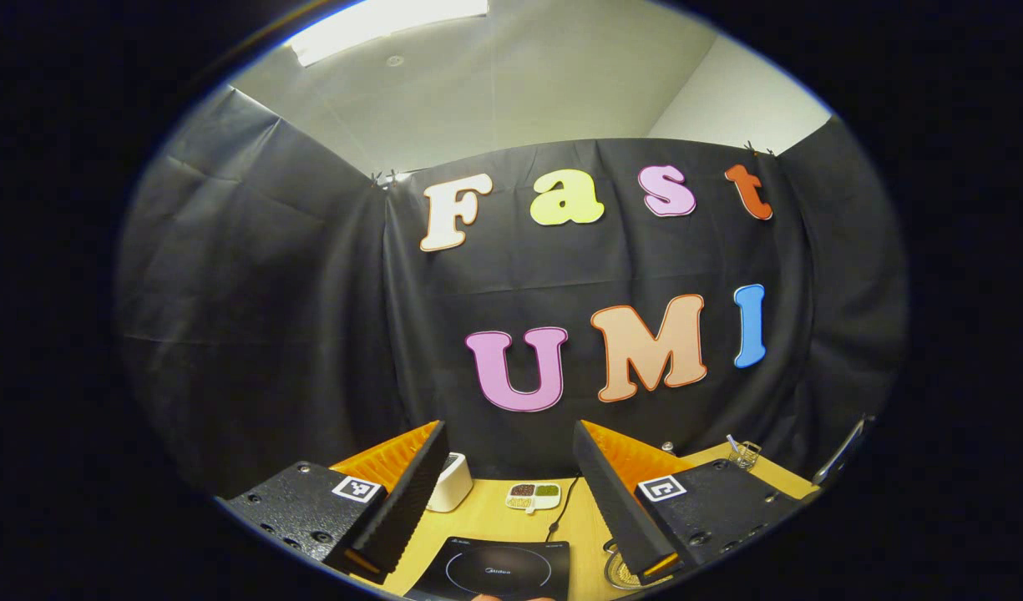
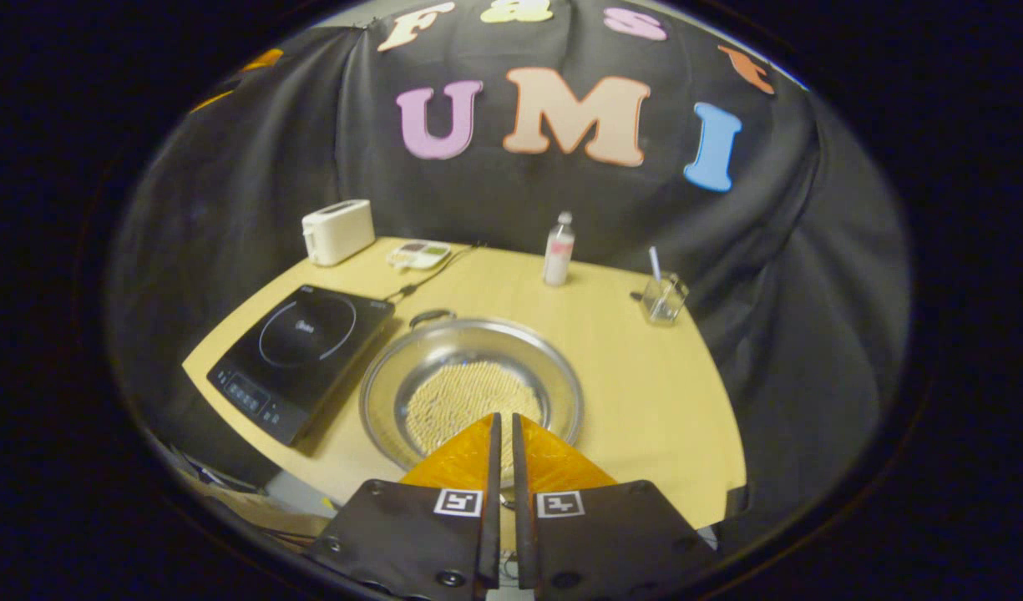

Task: First push the handle of the pot to place it horizontally, then grasp the pot with both hands and set it on the induction cooktop.

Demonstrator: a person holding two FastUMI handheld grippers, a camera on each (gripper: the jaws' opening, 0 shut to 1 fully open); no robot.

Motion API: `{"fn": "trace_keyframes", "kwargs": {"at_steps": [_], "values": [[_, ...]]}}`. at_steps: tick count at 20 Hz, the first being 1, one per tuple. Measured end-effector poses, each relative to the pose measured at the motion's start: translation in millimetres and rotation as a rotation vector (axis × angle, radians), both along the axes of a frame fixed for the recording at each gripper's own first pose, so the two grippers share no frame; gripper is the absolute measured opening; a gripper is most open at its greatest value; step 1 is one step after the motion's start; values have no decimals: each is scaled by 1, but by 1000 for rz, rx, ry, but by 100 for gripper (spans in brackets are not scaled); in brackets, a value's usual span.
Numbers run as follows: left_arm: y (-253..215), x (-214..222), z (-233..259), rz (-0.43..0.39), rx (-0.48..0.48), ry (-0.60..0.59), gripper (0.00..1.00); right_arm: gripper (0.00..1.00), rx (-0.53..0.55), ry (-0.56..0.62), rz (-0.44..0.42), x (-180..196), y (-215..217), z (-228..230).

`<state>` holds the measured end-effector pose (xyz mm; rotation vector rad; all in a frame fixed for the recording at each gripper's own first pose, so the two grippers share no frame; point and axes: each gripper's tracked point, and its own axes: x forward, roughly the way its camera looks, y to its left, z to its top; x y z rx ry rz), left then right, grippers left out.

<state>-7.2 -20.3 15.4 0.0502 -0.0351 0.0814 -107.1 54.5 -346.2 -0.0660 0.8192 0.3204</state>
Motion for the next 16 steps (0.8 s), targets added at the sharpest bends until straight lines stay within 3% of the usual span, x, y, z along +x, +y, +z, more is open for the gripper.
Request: {"fn": "trace_keyframes", "kwargs": {"at_steps": [10,16], "values": [[9,10,-14,58,9,8,94,10,-74,345,98,-55,1,-84],[17,17,-23,101,10,13,94,9,-80,428,98,-55,-3,-104]]}}
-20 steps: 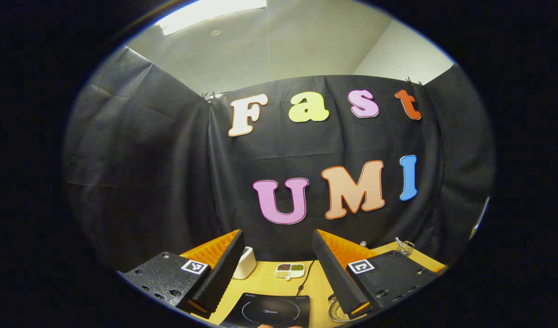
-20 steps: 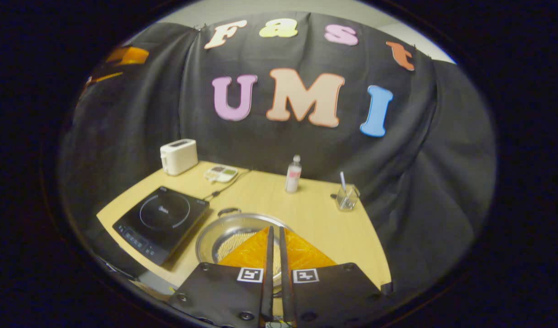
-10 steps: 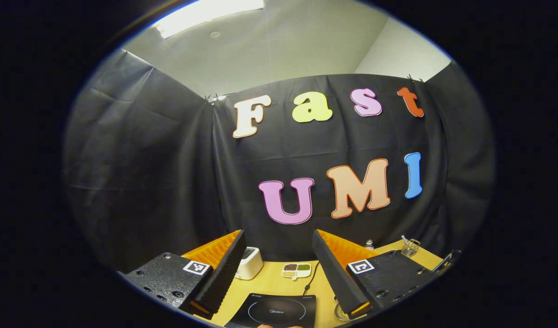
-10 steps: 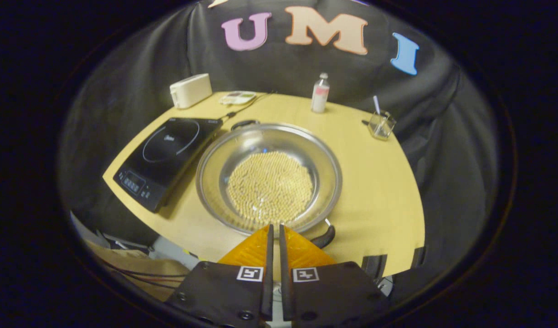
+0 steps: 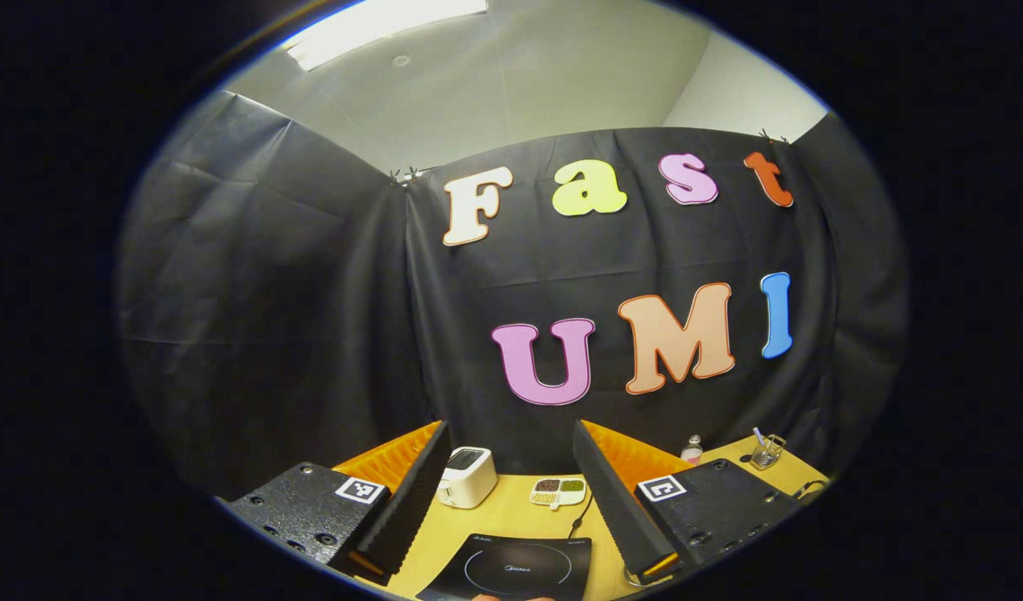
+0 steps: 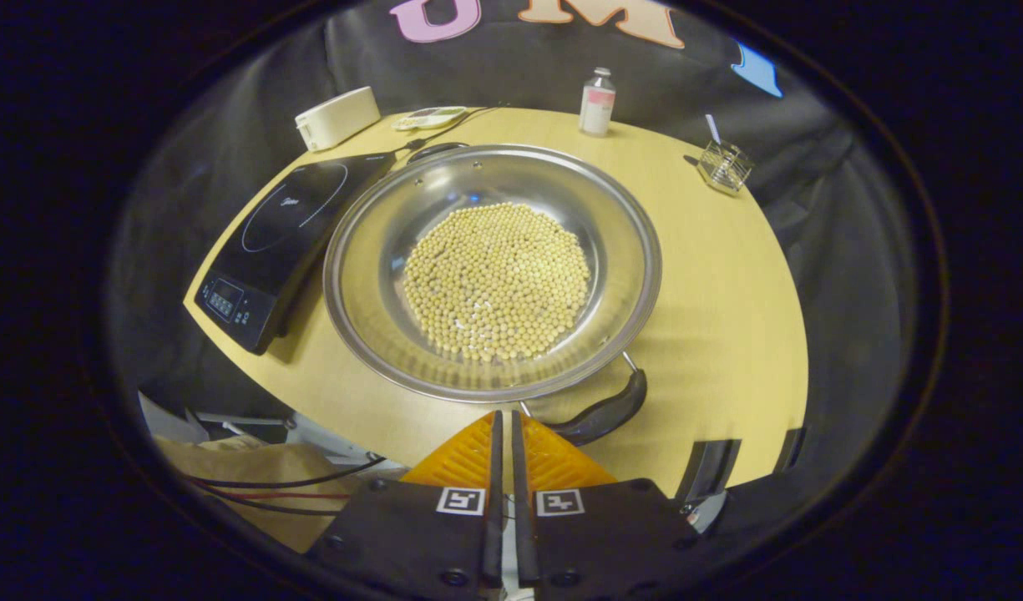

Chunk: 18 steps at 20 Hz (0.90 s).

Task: First push the handle of the pot to place it horizontally, then grasp the pot with both hands and set it on the induction cooktop.

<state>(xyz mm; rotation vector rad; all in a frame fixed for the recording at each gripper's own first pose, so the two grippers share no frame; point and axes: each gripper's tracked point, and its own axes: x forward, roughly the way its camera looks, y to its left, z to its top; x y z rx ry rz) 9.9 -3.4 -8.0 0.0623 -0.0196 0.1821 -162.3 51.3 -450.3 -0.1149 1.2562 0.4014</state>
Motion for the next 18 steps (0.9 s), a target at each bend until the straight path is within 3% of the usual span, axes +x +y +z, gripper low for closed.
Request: {"fn": "trace_keyframes", "kwargs": {"at_steps": [18], "values": [[39,-18,-8,185,4,22,94,8,-93,-18,31,67,-54,-23]]}}
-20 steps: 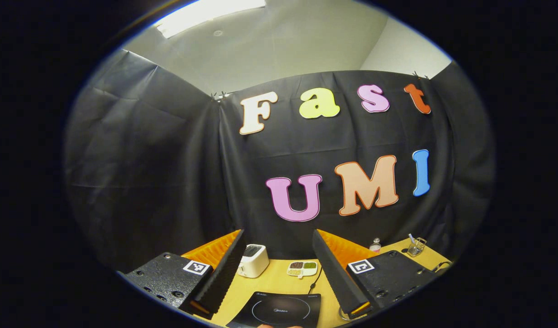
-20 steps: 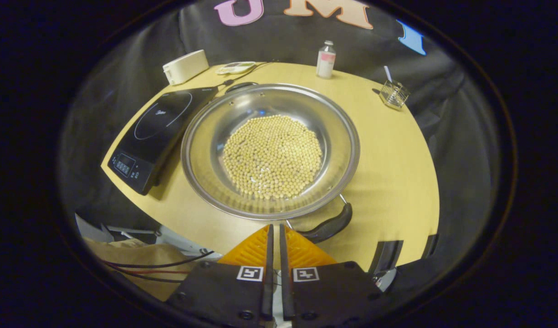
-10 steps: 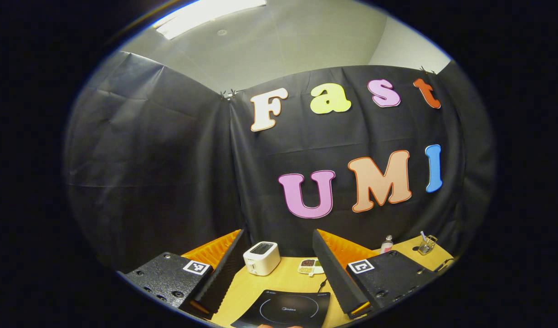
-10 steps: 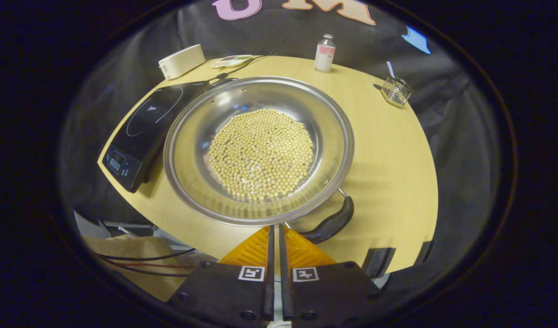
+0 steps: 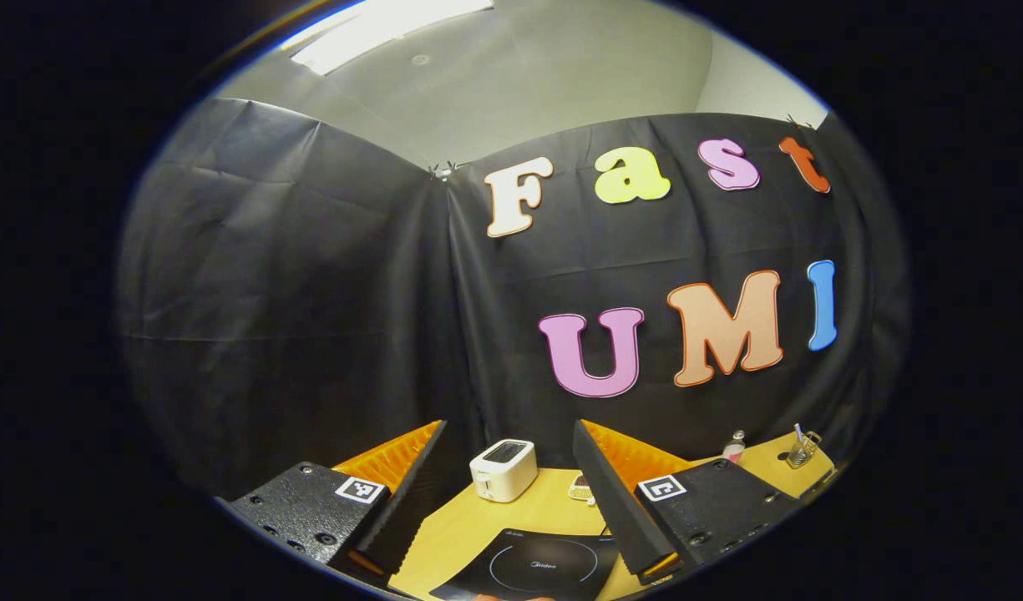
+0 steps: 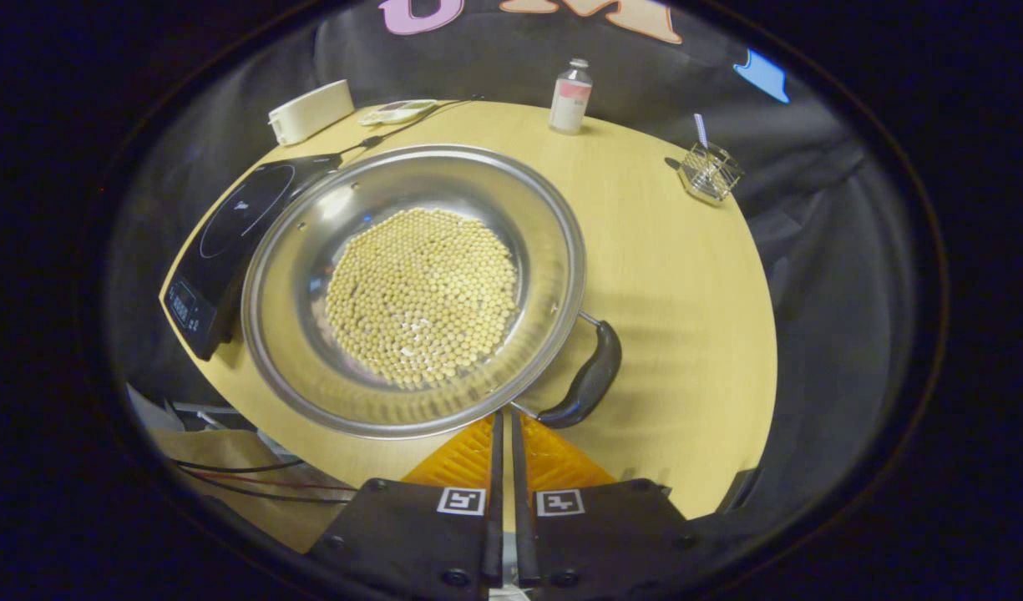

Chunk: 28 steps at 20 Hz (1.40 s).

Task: First push the handle of the pot to place it horizontally, then grasp the pot with both hands and set it on the induction cooktop.

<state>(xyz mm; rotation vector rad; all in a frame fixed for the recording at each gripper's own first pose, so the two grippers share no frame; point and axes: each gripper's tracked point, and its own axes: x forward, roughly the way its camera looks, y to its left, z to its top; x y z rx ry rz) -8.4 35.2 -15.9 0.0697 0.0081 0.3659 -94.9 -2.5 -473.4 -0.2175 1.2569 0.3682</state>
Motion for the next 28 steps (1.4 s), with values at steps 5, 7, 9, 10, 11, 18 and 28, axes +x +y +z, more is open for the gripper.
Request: {"fn": "trace_keyframes", "kwargs": {"at_steps": [5,7,9,10,11,18,28], "values": [[5,-6,-4,44,-8,14,94,7,-16,-17,-9,20,-8,-2],[5,-7,-5,52,-10,21,94,7,-23,-33,-14,26,-11,-3],[4,-7,-6,53,-10,29,94,7,-24,-46,-26,33,-13,-3],[2,-6,-7,51,-9,32,94,7,-22,-51,-37,36,-14,-3],[0,-5,-9,48,-10,33,94,7,-17,-55,-50,38,-14,-3],[-8,0,-12,15,-16,45,95,11,-23,-113,-121,52,-23,4],[-8,0,-16,-3,-29,48,95,20,12,-258,-224,71,-37,35]]}}
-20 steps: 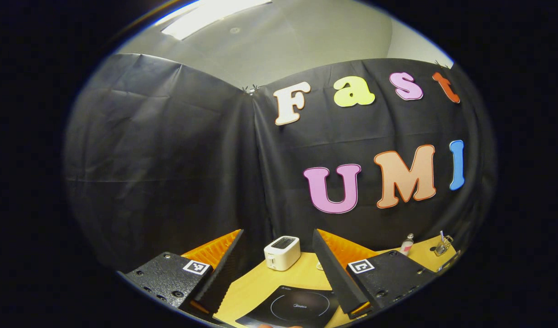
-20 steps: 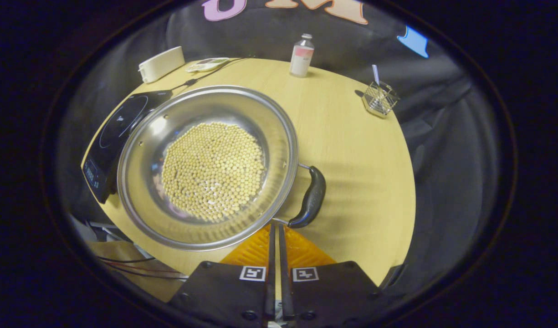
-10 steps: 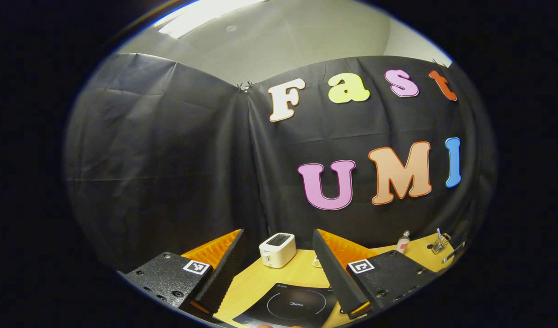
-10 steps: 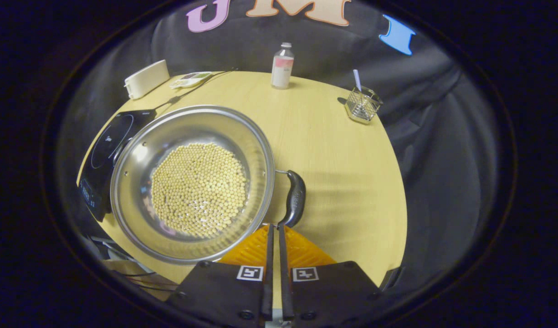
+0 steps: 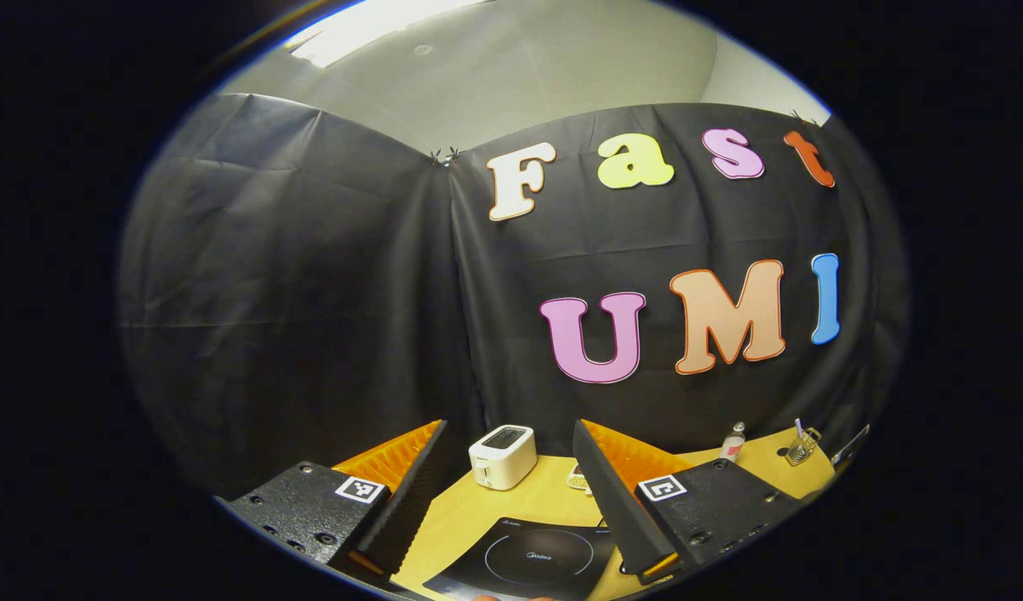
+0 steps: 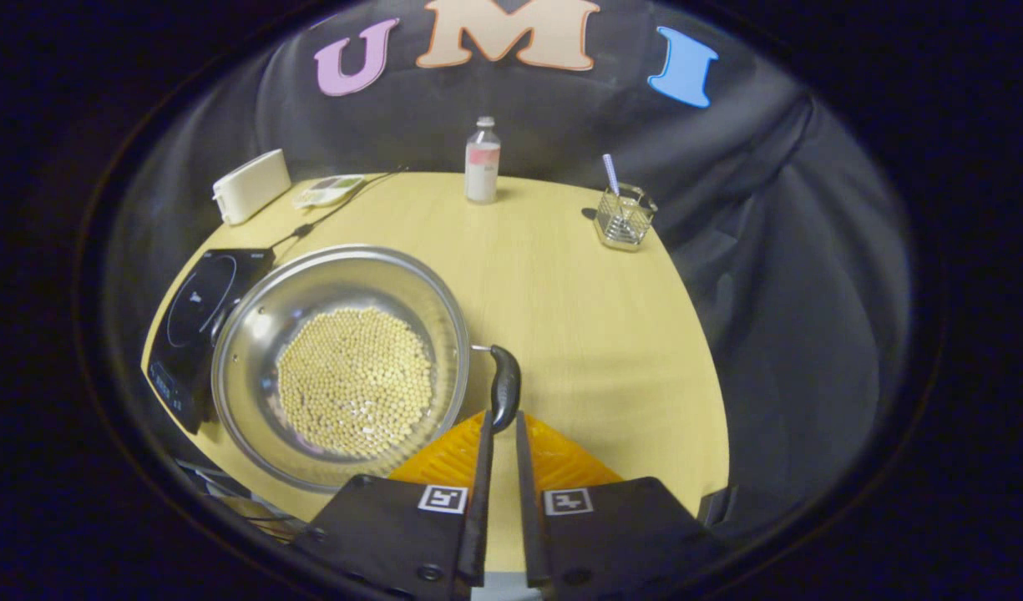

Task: First push the handle of the pot to place it horizontally, then grasp the pot with both hands and set it on the induction cooktop.

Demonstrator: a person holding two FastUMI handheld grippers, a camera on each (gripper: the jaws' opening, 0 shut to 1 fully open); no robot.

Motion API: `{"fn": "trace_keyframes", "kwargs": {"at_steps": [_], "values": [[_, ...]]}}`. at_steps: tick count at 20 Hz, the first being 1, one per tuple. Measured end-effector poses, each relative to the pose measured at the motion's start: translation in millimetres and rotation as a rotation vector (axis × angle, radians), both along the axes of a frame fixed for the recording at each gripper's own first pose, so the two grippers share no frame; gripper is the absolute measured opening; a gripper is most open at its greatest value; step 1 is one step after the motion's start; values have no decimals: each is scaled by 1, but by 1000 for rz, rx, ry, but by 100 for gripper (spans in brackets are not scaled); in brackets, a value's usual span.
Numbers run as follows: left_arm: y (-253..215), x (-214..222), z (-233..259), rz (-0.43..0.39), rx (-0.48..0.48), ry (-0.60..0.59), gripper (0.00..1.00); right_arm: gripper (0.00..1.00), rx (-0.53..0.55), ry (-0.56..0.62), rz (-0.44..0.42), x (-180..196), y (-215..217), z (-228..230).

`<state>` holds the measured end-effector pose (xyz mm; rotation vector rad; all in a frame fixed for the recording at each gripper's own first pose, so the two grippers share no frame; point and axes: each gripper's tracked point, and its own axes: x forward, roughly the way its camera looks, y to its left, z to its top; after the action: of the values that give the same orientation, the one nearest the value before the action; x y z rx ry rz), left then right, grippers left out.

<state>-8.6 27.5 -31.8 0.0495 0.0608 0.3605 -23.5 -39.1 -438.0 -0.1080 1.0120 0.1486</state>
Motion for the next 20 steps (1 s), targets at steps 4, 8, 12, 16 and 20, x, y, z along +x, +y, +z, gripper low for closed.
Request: {"fn": "trace_keyframes", "kwargs": {"at_steps": [4,8,12,16,20], "values": [[3,-1,0,2,-2,-4,95,39,21,-20,-16,9,5,3],[8,-6,0,19,-1,-3,95,64,38,-20,-11,15,12,2],[14,-10,-1,37,-3,-1,95,96,52,-11,-10,18,16,-2],[9,-8,-13,19,-16,20,95,97,53,5,-26,25,16,-12],[1,-1,-35,-4,-40,66,94,98,51,27,-46,30,14,-23]]}}
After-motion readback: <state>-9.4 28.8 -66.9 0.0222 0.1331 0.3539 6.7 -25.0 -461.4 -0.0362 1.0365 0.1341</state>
